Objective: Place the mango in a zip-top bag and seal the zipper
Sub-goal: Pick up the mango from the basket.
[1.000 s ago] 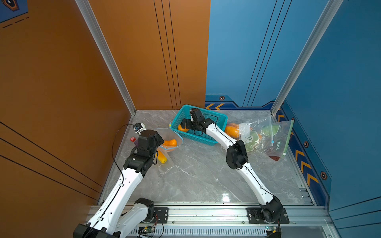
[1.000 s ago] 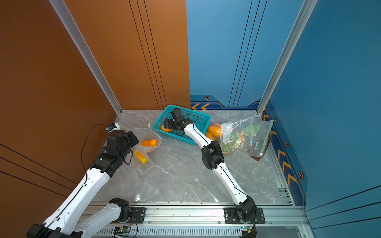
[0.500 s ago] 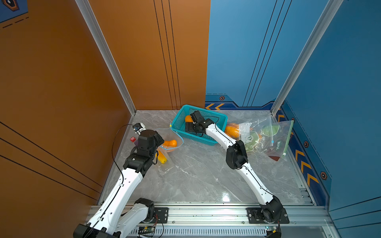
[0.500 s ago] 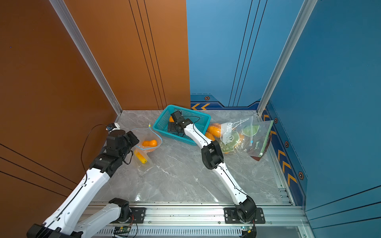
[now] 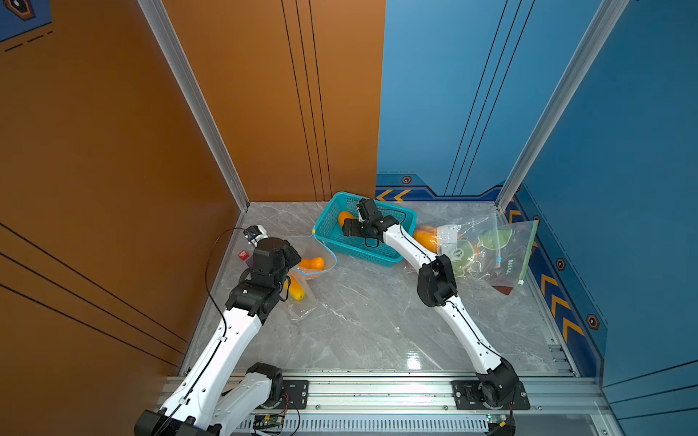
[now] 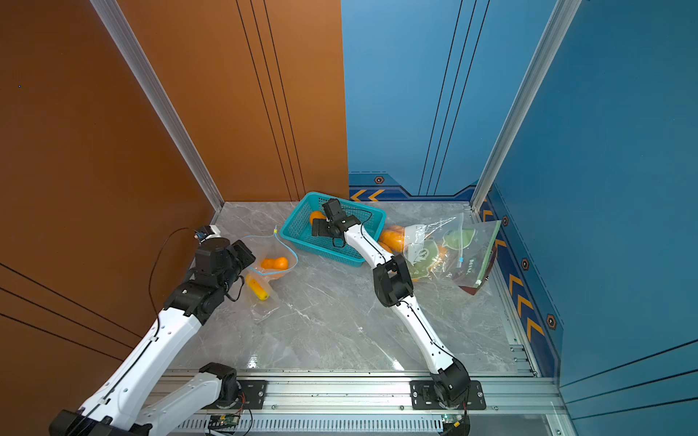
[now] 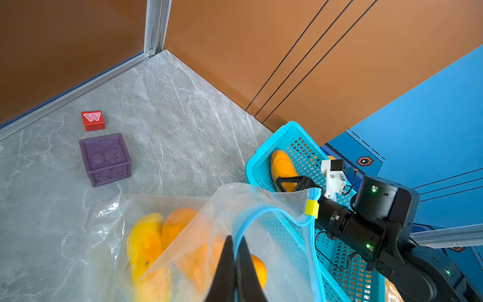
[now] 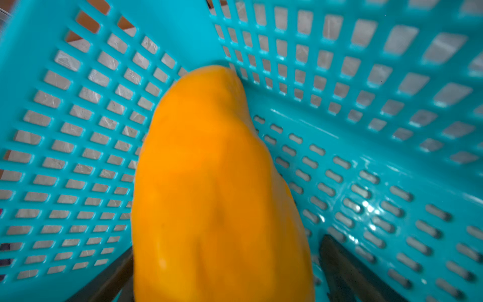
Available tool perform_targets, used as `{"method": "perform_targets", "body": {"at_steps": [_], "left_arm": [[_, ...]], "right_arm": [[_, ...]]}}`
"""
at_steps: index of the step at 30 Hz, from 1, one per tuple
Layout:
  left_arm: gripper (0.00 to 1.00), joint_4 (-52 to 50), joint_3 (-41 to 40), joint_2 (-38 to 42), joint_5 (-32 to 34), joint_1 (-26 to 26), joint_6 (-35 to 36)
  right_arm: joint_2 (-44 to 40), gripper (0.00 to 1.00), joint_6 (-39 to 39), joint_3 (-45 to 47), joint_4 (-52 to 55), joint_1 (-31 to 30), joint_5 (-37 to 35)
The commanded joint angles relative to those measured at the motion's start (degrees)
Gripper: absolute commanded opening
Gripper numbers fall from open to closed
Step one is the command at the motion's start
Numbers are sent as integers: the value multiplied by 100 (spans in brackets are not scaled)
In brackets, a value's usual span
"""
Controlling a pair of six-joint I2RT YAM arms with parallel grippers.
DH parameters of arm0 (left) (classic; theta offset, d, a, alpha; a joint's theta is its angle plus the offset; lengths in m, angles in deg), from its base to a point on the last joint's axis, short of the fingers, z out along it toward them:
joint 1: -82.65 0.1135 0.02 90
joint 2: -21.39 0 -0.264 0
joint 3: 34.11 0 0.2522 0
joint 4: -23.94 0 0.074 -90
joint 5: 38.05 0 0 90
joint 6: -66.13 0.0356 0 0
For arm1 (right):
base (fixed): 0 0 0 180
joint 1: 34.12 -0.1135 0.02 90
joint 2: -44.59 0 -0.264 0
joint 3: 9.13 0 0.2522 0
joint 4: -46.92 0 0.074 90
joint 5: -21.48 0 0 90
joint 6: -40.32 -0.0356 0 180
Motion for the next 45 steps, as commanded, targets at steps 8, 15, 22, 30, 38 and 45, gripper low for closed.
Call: {"method": "perform_targets", "body": {"at_steps": [8,15,22,30,38,45], "left_arm": [[0,-5,-57,50,-63,21,-83],[0,-10,-81,-17,-159,23,-83],[0,-2,-99,-68,-177,21,-100],[0,-3,-131,-87,-320,-28,-136],[0,-11,-119,-131,-522,-111,-122],[0,-1,-74,-174,-716,-181,-68]], "right_arm": [[499,93,-121,-175,-684,24,234],[456,60,-40,-173,-912,-3,385],[9,37,423,122,-698,-74,296],[-1304,22,927,1598,-585,-237,-195],[-2346,18,946,3041,-671,-260,-479],[-3137,16,887,4127,-951,-330,-622]]}}
